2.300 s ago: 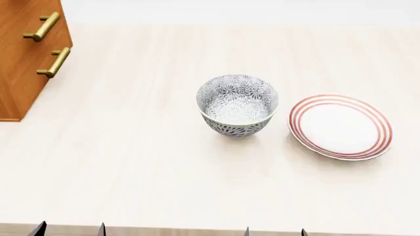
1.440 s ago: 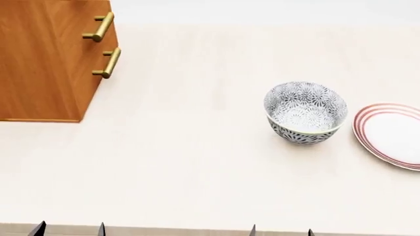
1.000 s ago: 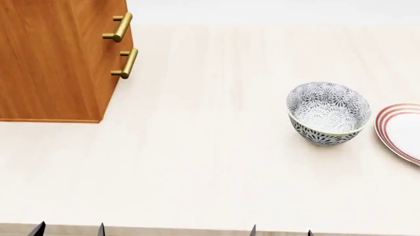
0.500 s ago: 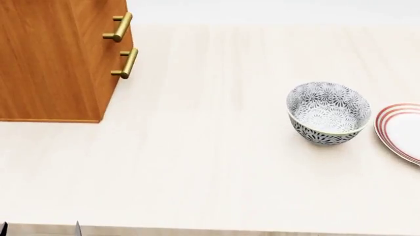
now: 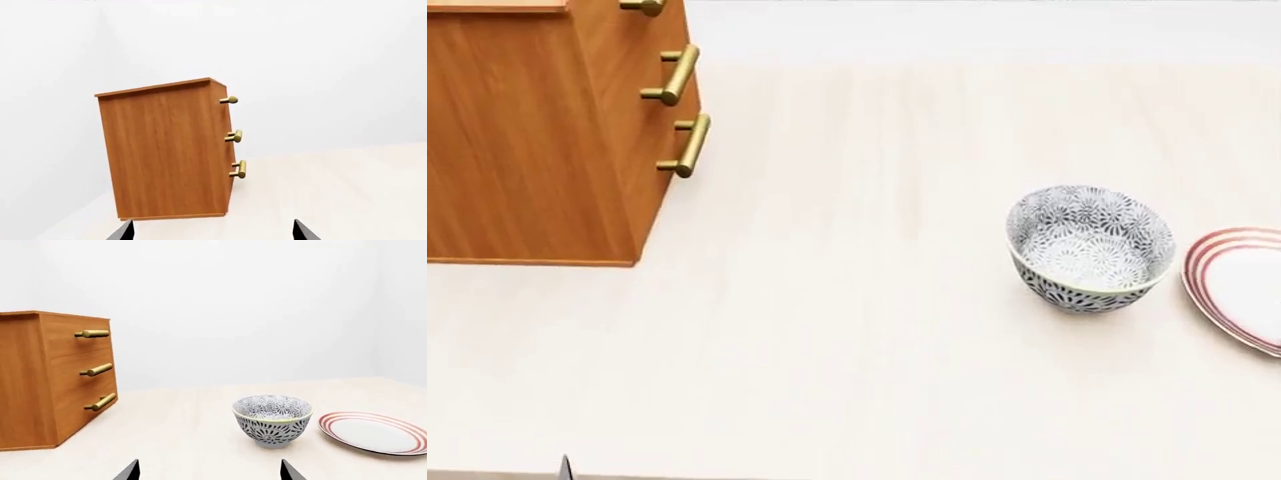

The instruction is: Put the bowl on top of the cabinet.

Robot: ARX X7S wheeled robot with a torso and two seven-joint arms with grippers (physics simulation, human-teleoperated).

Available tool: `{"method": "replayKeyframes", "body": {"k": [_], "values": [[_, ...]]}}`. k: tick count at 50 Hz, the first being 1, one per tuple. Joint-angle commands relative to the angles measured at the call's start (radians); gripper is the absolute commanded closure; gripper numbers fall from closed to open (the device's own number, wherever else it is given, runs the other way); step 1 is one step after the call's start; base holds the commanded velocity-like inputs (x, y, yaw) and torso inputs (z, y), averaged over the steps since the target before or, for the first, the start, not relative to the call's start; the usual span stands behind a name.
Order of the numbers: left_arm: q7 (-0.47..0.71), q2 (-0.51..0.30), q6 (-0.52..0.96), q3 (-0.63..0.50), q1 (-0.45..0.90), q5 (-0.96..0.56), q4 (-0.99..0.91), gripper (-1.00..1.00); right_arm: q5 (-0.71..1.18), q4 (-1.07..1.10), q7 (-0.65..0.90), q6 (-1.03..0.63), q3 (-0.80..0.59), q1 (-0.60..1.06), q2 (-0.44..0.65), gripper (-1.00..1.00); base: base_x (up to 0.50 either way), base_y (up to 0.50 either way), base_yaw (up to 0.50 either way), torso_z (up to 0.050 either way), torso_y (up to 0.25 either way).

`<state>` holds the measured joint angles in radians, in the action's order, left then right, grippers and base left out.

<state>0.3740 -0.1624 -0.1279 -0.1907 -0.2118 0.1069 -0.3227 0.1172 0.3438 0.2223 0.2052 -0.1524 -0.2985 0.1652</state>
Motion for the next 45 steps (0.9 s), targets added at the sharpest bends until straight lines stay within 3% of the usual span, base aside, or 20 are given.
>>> {"method": "replayKeyframes", "body": {"k": [1,22,45], "values": [[0.006,-0.012,-0.011,-0.008,0.001,-0.014,0.003,-1.0,-0.004,0.0,0.007,0.012,-0.012,-0.003,0.01,-1.0,0.0,0.0,0.0,0.05,0.0],[0.019,-0.023,-0.001,-0.022,0.01,-0.018,0.01,-1.0,-0.013,-0.006,0.023,0.013,-0.029,0.003,0.025,-1.0,0.0,0.0,0.0,0.05,0.0],[0.045,-0.027,0.011,-0.037,0.022,-0.019,0.021,-1.0,-0.012,-0.005,0.043,0.016,-0.041,0.002,0.037,-1.0,0.3,0.0,0.0,0.0,0.0]]}}
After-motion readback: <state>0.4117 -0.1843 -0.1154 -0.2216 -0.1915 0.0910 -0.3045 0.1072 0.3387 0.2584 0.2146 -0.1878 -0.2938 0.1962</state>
